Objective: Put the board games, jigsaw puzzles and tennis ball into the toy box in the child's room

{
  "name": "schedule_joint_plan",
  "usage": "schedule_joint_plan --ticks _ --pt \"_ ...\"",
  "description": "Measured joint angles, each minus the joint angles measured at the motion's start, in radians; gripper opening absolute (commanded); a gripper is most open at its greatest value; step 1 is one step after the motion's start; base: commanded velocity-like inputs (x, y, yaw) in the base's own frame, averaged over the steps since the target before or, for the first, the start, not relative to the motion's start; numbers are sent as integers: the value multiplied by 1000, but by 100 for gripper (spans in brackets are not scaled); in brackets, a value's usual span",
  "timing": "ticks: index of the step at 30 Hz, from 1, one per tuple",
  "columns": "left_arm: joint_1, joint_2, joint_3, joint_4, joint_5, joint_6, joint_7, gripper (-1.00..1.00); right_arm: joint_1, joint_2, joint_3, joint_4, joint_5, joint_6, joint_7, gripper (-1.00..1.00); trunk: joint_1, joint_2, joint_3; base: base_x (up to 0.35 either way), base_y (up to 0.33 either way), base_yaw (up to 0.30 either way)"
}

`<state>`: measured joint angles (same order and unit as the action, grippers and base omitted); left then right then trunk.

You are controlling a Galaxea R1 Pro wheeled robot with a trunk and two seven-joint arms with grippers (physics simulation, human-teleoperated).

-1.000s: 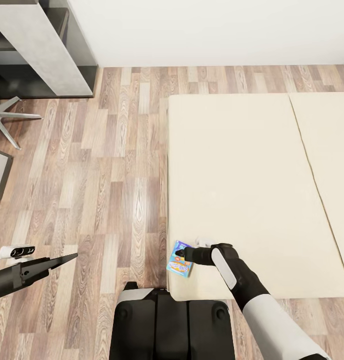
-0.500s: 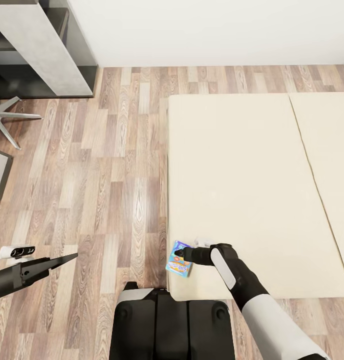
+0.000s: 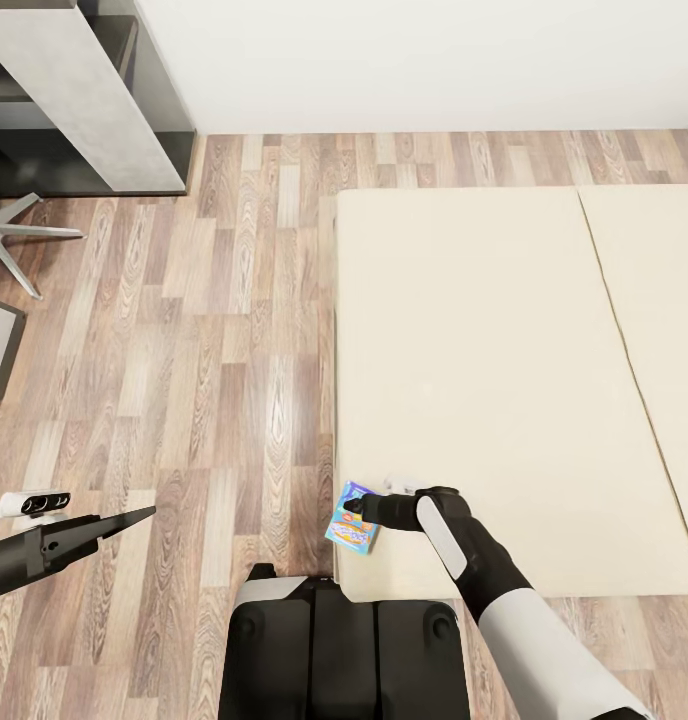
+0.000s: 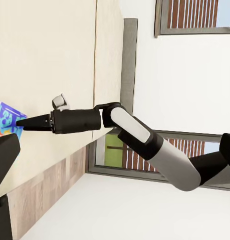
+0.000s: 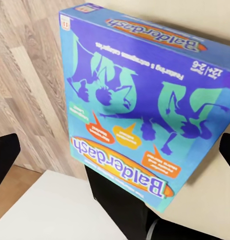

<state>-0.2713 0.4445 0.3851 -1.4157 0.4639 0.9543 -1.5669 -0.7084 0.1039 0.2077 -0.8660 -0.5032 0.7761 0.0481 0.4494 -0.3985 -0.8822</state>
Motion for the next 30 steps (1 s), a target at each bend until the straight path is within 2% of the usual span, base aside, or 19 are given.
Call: schedule_joint_plan --ticks 30 --pt "0 0 0 0 0 0 0 100 0 0 0 0 -1 3 -1 100 0 0 0 0 0 0"
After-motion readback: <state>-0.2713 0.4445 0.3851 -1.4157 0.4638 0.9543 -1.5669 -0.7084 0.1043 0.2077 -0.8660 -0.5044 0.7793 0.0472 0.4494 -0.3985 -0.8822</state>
